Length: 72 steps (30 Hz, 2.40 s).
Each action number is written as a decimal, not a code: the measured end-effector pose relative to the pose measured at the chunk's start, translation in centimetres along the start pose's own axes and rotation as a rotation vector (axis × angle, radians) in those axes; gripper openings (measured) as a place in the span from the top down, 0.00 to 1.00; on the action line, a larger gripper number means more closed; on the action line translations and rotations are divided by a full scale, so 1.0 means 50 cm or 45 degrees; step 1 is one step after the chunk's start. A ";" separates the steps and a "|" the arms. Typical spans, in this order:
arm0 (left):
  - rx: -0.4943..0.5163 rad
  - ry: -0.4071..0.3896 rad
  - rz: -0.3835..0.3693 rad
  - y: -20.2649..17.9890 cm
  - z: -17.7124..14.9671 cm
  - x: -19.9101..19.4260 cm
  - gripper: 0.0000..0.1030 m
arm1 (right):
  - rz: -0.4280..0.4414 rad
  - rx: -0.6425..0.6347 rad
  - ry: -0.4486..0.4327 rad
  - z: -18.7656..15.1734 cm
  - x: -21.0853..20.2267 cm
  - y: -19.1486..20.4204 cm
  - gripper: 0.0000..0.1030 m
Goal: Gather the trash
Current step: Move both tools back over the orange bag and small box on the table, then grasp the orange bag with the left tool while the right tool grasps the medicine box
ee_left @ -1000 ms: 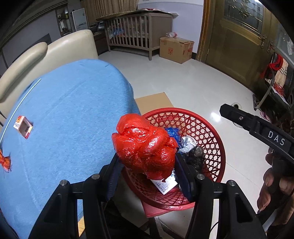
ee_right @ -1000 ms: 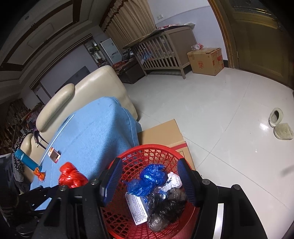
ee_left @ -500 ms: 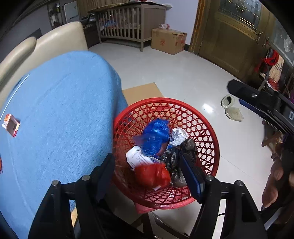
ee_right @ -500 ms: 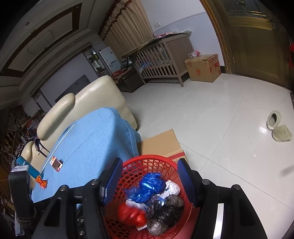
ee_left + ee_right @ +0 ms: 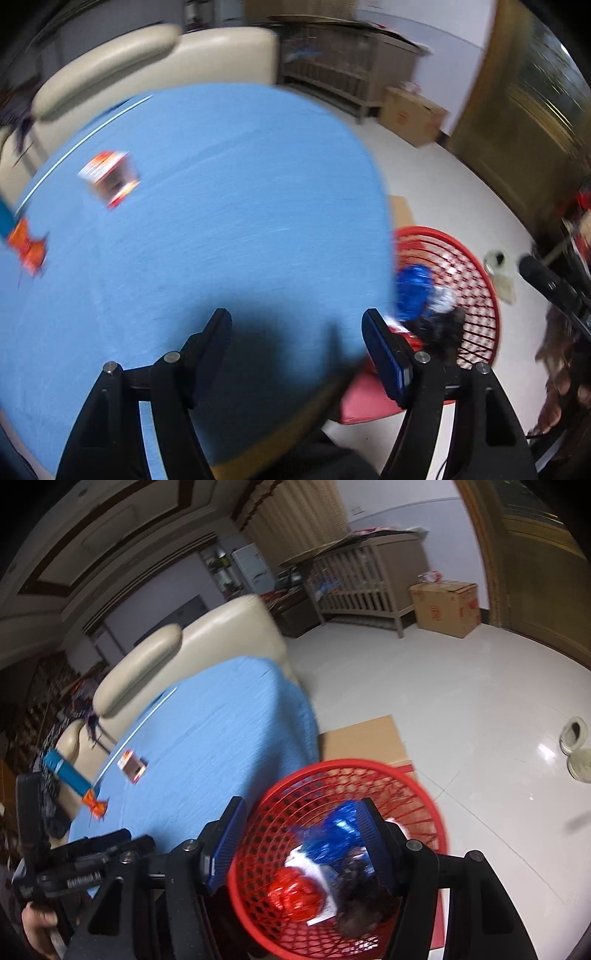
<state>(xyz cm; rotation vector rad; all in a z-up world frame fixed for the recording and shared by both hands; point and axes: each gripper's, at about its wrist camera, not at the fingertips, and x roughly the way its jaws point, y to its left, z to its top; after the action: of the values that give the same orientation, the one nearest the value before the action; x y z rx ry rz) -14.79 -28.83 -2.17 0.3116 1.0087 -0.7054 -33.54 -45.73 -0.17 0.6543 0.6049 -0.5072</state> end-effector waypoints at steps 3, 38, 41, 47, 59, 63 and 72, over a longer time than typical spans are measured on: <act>-0.096 -0.005 0.062 0.075 -0.019 -0.007 0.28 | 0.027 -0.067 0.058 -0.010 0.027 0.044 0.36; -0.575 -0.104 0.347 0.496 -0.146 -0.079 0.28 | 0.340 -0.904 0.296 0.076 0.446 0.728 0.29; -0.582 -0.103 0.350 0.510 -0.138 -0.077 0.28 | 0.352 -0.977 0.332 0.086 0.497 0.777 0.29; -0.588 -0.114 0.368 0.539 -0.108 -0.070 0.28 | 0.300 -1.050 0.401 0.075 0.591 0.806 0.29; -0.581 -0.213 0.432 0.603 0.064 0.004 0.28 | 0.327 -0.920 0.402 0.043 0.557 0.725 0.52; -0.602 -0.151 0.466 0.633 0.100 0.067 0.27 | 0.348 -0.878 0.380 0.038 0.499 0.685 0.52; -0.630 -0.196 0.403 0.612 0.058 0.010 0.68 | 0.406 -0.804 0.338 0.019 0.396 0.639 0.52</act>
<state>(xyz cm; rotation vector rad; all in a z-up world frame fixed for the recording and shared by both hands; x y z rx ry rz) 7.74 -7.92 -3.45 -0.0182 0.9259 -0.1766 0.24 -29.21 0.39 0.2040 0.8425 0.0829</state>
